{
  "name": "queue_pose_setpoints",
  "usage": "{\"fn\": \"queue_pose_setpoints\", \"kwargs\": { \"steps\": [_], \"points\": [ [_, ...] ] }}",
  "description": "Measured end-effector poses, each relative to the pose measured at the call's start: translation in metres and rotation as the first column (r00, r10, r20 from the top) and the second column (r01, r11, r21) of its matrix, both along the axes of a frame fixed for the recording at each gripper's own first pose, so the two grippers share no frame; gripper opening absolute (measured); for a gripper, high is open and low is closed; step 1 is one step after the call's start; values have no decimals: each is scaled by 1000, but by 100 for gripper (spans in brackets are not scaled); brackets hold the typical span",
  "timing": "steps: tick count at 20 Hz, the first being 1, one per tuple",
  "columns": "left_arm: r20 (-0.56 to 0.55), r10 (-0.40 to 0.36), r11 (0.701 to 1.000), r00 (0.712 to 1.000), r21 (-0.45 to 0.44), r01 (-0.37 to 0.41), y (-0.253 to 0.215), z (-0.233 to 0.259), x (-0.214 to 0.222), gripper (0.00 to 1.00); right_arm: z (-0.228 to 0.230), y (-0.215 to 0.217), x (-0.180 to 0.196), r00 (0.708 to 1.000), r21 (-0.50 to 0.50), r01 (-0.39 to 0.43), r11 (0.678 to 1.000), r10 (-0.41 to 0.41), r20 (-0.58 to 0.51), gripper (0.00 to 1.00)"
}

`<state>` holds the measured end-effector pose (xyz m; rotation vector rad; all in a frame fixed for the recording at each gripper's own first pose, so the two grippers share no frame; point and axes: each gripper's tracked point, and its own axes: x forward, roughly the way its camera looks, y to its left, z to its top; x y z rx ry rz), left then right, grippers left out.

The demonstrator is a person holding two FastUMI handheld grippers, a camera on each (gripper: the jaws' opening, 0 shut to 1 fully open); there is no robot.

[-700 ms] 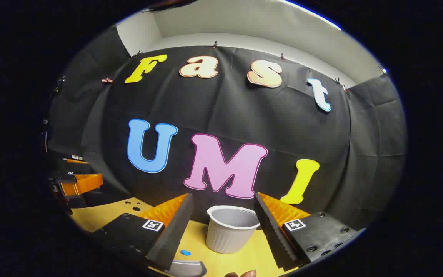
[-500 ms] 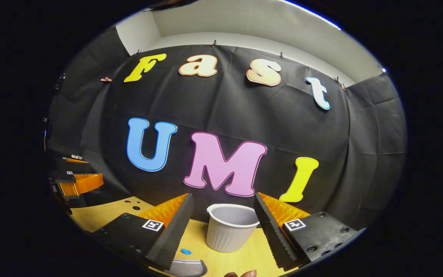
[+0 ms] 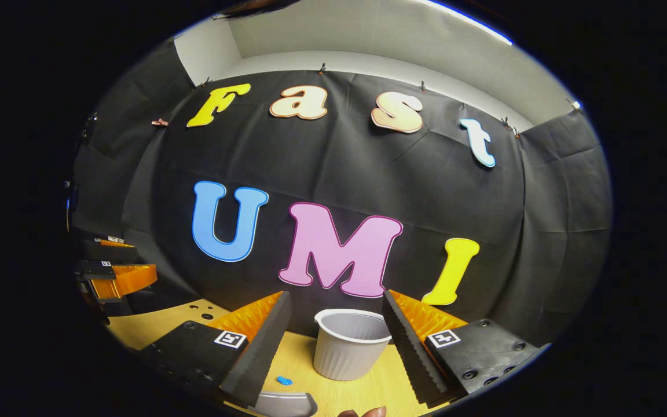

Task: Pick up the small broom and dustpan from the desktop, sweep the trash into the dustpan with the broom, and then empty the trash into the garbage bin.

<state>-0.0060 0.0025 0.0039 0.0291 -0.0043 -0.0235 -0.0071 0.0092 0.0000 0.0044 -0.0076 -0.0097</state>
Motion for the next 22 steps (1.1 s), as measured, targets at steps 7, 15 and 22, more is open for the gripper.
{"fn": "queue_pose_setpoints", "kwargs": {
  "steps": [7,15,22],
  "points": [
    [-6,9,1000,1000,-2,-9,7,-5,-3,95,-2,8,1,1000,4,-15,1000,15,-10,97],
    [-95,36,999,995,-13,-38,21,-42,-5,95,-133,42,-47,882,84,-233,969,247,-402,97],
    [-92,69,998,993,8,-69,28,-46,-13,95,-265,56,-104,675,207,-256,944,328,-661,97]
  ]
}}
